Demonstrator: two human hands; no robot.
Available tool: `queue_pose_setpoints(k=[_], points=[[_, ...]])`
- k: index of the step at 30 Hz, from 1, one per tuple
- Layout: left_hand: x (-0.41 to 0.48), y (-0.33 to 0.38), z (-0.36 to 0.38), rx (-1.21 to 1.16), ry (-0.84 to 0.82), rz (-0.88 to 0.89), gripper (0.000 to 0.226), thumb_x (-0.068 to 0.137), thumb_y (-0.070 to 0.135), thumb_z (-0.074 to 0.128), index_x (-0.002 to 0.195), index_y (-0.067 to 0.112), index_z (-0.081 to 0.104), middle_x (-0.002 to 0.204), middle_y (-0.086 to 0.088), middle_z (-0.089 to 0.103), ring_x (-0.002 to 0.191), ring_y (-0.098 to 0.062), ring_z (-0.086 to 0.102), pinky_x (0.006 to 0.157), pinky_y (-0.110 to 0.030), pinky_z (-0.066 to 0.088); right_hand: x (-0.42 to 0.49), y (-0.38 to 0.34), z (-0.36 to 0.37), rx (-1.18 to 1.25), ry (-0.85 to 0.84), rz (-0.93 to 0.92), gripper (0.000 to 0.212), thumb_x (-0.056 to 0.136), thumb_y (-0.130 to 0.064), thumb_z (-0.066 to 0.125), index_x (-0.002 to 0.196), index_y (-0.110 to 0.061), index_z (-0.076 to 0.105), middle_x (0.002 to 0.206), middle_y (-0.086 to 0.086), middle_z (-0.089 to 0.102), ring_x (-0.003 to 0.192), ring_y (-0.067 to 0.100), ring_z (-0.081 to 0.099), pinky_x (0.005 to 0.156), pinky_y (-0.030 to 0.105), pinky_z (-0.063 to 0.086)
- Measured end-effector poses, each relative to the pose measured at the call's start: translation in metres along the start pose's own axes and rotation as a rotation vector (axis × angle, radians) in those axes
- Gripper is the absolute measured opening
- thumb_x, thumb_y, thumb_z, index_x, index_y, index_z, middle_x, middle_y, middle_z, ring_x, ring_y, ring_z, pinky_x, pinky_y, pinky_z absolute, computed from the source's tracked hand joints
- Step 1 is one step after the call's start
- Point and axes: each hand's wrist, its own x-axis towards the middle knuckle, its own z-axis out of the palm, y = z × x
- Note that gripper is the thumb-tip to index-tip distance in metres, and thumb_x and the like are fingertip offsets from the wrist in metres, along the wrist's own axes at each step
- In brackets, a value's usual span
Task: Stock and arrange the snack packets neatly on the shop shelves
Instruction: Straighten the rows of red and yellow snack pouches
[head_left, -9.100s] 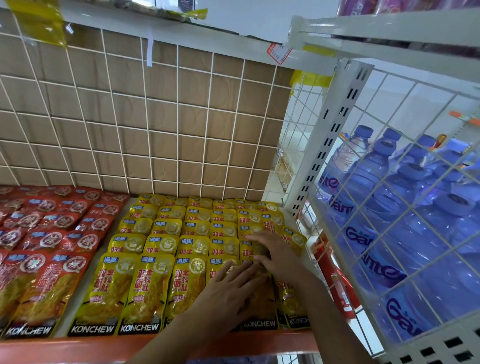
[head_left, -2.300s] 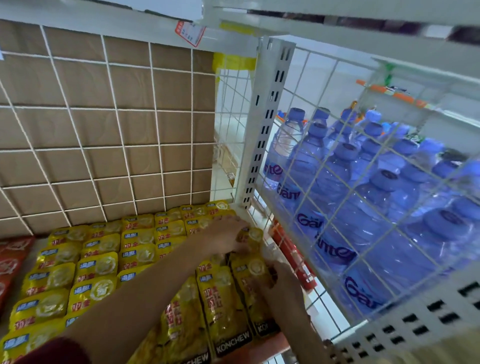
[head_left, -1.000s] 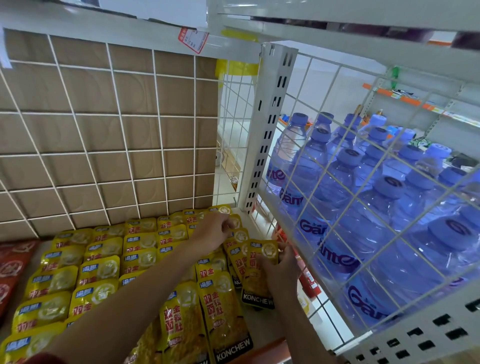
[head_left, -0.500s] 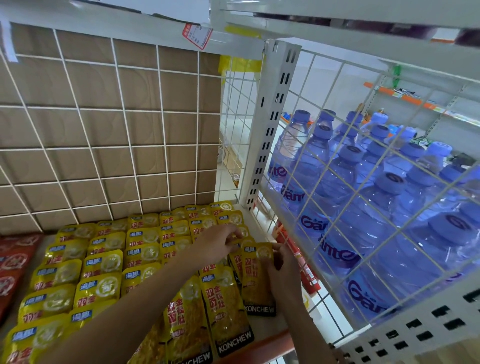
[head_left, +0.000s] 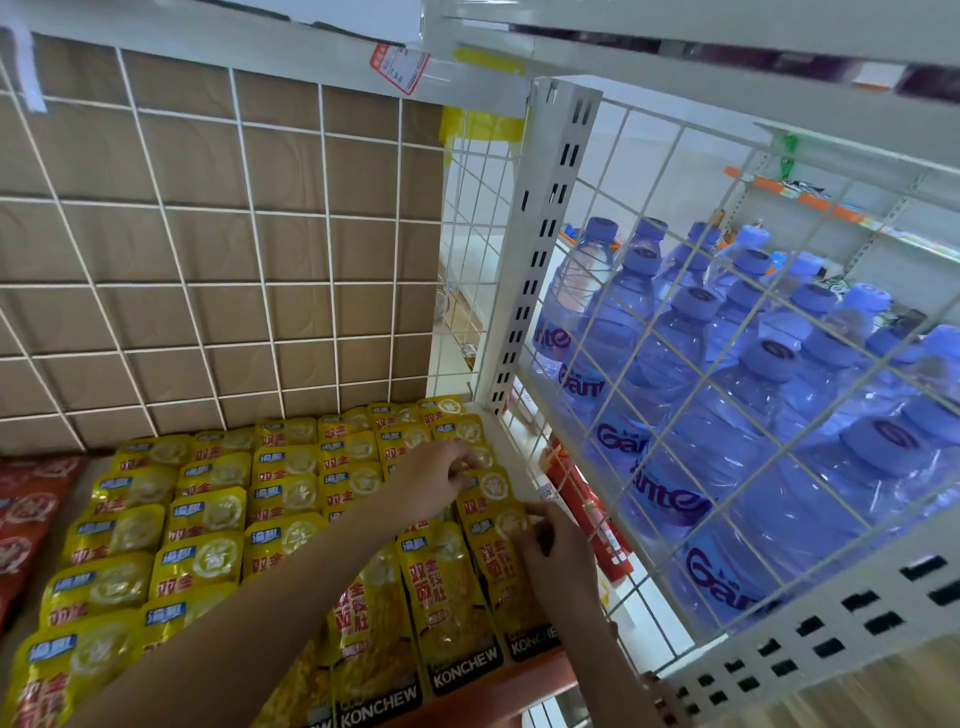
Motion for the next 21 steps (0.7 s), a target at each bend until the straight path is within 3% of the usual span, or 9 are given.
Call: queue_pose_setpoints(k=[4,9,13,16,21], points=[[-0.0009,0.0010,0.0035,-0.056,0.042,-0.037,0.019,0.090,0.013,0.061,0.107,0.019,0.065,0.083,0.008,0.052,0.080,-0.008,0.051,0.065,-0.018,0.038,-0.0012,-0.0015,0.0028,0.035,0.027,0.027,0.016,0.089,-0.025,0.060,0.105,-0.026,0.060,0.090,-0.011,0.063,0.083,0.004,0.059,0.064,0.019,0.042],[0.0009,0.0051,0.0055,-0.102,0.054,-0.078,0.017,0.090,0.010,0.059,0.105,0.018,0.065,0.081,0.002,0.057,0.069,-0.011,0.052,0.063,-0.024,0.040,0.0012,-0.0017,0.0048,0.049,0.045,0.043,0.016,0.089,-0.023,0.061,0.104,-0.026,0.059,0.092,-0.009,0.059,0.087,0.009,0.057,0.066,0.020,0.042],[-0.0003,0.0061,0.0086,-0.101,0.045,-0.076,0.016,0.091,0.009,0.057,0.104,0.016,0.064,0.085,-0.006,0.065,0.077,-0.019,0.060,0.065,-0.027,0.044,0.0008,-0.0013,0.0055,0.059,0.054,0.042,0.016,0.088,-0.021,0.061,0.104,-0.025,0.058,0.095,-0.007,0.057,0.087,0.008,0.055,0.066,0.018,0.041],[-0.0014,0.0057,0.0103,-0.120,0.035,-0.086,0.017,0.092,0.006,0.056,0.105,0.013,0.064,0.087,-0.003,0.061,0.079,-0.015,0.058,0.069,-0.026,0.045,0.0003,-0.0012,0.0060,0.044,0.058,0.031,0.017,0.089,-0.021,0.060,0.105,-0.024,0.057,0.100,-0.005,0.054,0.083,0.000,0.051,0.062,0.009,0.036],[-0.0027,0.0066,0.0095,-0.125,0.030,-0.085,0.019,0.092,0.005,0.055,0.106,0.013,0.064,0.099,-0.006,0.065,0.090,-0.017,0.061,0.076,-0.029,0.049,0.0009,-0.0002,0.0054,0.038,0.027,0.023,0.018,0.090,-0.021,0.059,0.108,-0.021,0.060,0.107,-0.004,0.050,0.083,-0.001,0.051,0.062,0.009,0.038]])
